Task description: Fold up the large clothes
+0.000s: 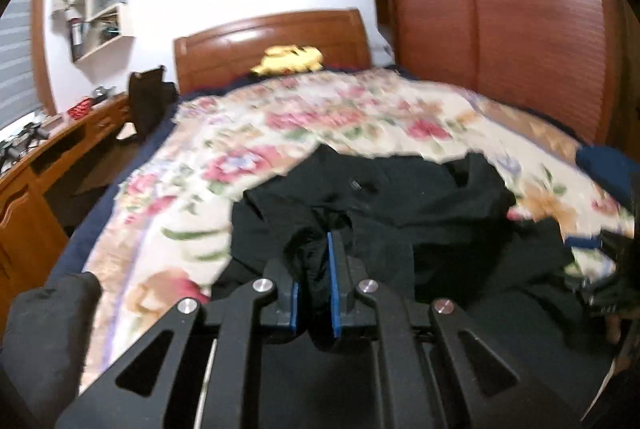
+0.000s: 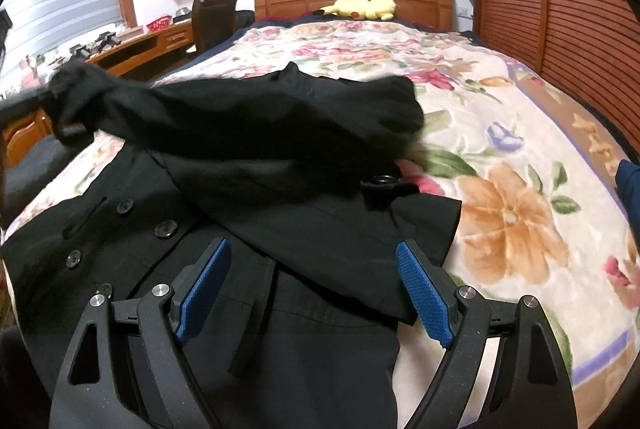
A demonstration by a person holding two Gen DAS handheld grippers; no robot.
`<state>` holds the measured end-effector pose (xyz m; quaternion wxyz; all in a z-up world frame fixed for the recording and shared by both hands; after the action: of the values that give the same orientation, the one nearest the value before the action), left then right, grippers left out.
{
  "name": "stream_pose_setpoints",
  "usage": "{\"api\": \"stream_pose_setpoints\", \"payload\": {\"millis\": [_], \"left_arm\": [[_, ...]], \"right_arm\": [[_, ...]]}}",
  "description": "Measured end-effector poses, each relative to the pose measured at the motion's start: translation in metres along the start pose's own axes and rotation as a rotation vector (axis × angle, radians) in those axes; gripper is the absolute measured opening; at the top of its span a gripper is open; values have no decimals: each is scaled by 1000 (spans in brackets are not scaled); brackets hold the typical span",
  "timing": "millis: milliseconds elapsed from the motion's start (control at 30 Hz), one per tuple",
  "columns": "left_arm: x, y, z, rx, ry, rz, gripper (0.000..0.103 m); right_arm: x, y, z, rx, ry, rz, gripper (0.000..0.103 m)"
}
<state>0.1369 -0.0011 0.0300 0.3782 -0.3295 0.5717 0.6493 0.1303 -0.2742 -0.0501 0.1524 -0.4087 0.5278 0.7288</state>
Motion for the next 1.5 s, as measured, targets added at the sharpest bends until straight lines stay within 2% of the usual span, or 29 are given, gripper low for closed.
{"api": "stream_pose_setpoints", "payload": {"millis": [133, 267, 500, 700, 800, 933, 1100, 1200, 1300, 1500], "left_arm": [[7, 12, 25, -47, -20, -22, 8], [43, 11, 32, -66, -73, 20, 8], [115, 18, 19, -17, -128, 135, 8], [144, 29, -6, 32, -166, 192, 12], [143, 38, -10, 61, -156, 184, 17], [130, 49, -3, 67, -131, 145, 34], [111, 57, 9, 92, -77, 108, 42], [102, 63, 18, 100, -37, 83, 45], [94, 62, 29, 61, -23, 65, 46], [101, 27, 49, -2, -10, 141, 46]], "right_arm": [[1, -2, 1, 3, 3, 4, 86], [2, -2, 3, 3, 7, 5, 86], [3, -3, 6, 15, 18, 10, 86], [4, -5, 6, 17, 21, 16, 86], [4, -6, 6, 20, 25, 16, 86], [5, -7, 6, 21, 25, 18, 86], [5, -7, 6, 20, 27, 17, 86], [5, -8, 6, 19, 26, 20, 86], [7, -9, 7, 20, 29, 23, 86], [6, -9, 7, 21, 29, 21, 86]]}}
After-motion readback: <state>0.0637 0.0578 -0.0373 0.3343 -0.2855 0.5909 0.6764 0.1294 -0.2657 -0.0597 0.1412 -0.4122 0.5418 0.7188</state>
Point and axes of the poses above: each gripper's, at about its wrist camera, not at the fingertips, and y roughly against the way its jaws point, z to its left, x to its underside, the point moved 8 cm from there along -y, roughly the way its jaws point, and after that the axes turned 6 degrees about -x, right-handed, at the moved point
